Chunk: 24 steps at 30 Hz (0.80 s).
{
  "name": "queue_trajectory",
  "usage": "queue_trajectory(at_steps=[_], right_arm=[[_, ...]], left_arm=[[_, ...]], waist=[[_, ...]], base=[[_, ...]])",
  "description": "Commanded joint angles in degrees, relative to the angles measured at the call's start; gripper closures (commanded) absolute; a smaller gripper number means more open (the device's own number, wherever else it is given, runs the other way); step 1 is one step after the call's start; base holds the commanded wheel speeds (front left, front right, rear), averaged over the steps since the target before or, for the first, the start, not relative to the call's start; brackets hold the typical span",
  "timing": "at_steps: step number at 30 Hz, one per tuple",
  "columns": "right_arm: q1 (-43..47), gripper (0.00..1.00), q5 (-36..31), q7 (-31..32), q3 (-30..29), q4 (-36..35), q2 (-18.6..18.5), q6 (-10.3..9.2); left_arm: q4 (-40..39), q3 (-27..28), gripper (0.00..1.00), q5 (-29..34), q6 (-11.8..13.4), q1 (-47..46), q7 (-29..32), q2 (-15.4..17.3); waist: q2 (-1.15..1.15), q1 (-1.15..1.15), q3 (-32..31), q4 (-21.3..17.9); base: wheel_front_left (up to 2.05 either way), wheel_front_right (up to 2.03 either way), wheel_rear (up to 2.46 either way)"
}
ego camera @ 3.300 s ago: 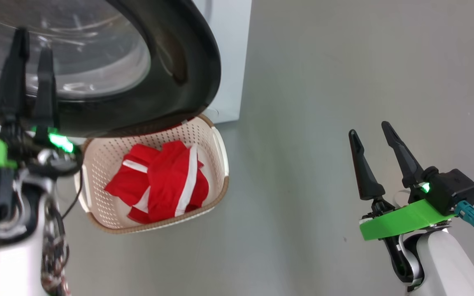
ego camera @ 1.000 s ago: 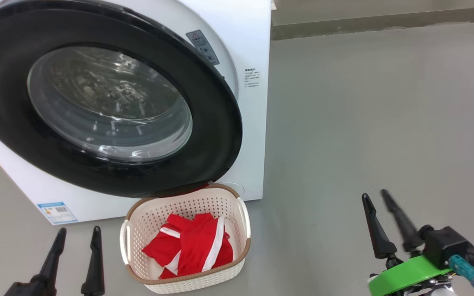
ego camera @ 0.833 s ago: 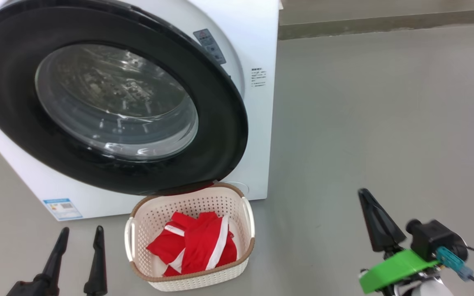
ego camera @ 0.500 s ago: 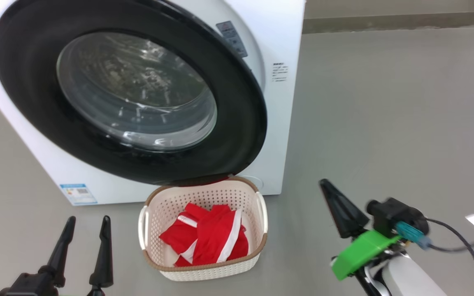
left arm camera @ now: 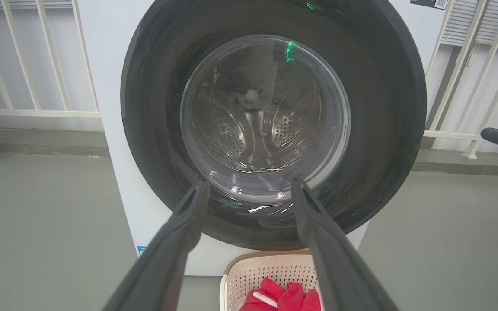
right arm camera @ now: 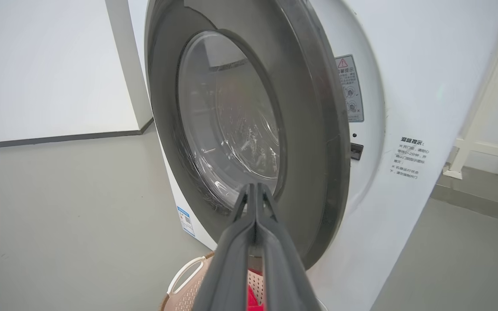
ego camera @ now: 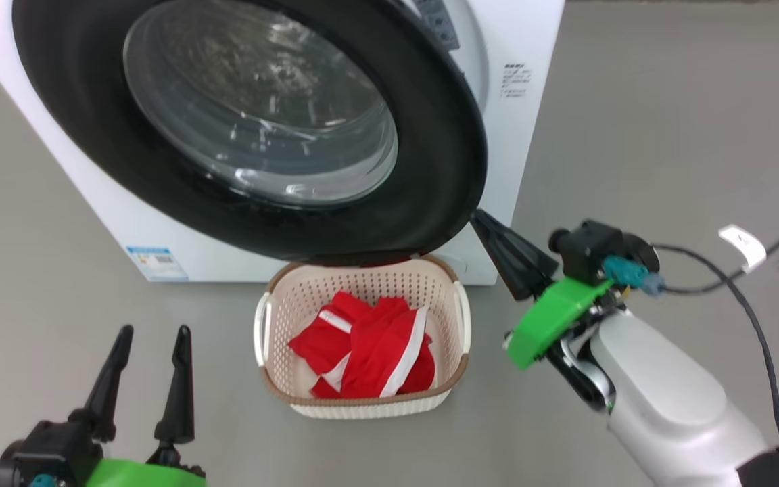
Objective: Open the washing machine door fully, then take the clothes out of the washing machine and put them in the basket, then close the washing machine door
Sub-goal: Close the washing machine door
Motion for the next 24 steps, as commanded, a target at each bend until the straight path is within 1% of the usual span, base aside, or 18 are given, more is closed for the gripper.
queue_trajectory(at_steps=[1,5,8,14,24], right_arm=[[-3.3,1.00,0.9,-0.4,1.8,0.2,0.5,0.36],[-8.2,1.00,1.7,-0.4,3.6,3.0,0.5,0.36],[-10.3,1.00,2.0,-0.4,3.7,4.1,0.4,0.36],[-15.0,1.00,2.2,-0.4,3.4,5.9,-0.3,0.36],[-19.7,1.00,1.1,-0.4,1.4,8.4,-1.5,0.36]], left_arm=[[-1.7,1.3,0.00,-0.5,-0.3,-2.9,-0.5,1.1],[-1.9,0.5,0.00,-0.8,-0.3,-4.3,-0.5,1.1],[-1.9,0.2,0.00,-0.9,-0.3,-5.0,-0.5,1.0],[-1.6,-0.4,0.00,-1.2,-0.3,-6.6,-0.5,0.6],[-1.5,-0.9,0.00,-1.3,-0.3,-8.1,-0.5,-0.2]], waist=[[0.00,0.00,2.8,1.8],[0.00,0.00,5.2,2.8],[0.00,0.00,6.4,3.3],[0.00,0.00,9.1,4.8],[0.00,0.00,11.5,6.3]], base=[[0.00,0.00,0.00],[0.00,0.00,0.00],[0.00,0.00,0.00],[0.00,0.00,0.00],[0.00,0.00,0.00]])
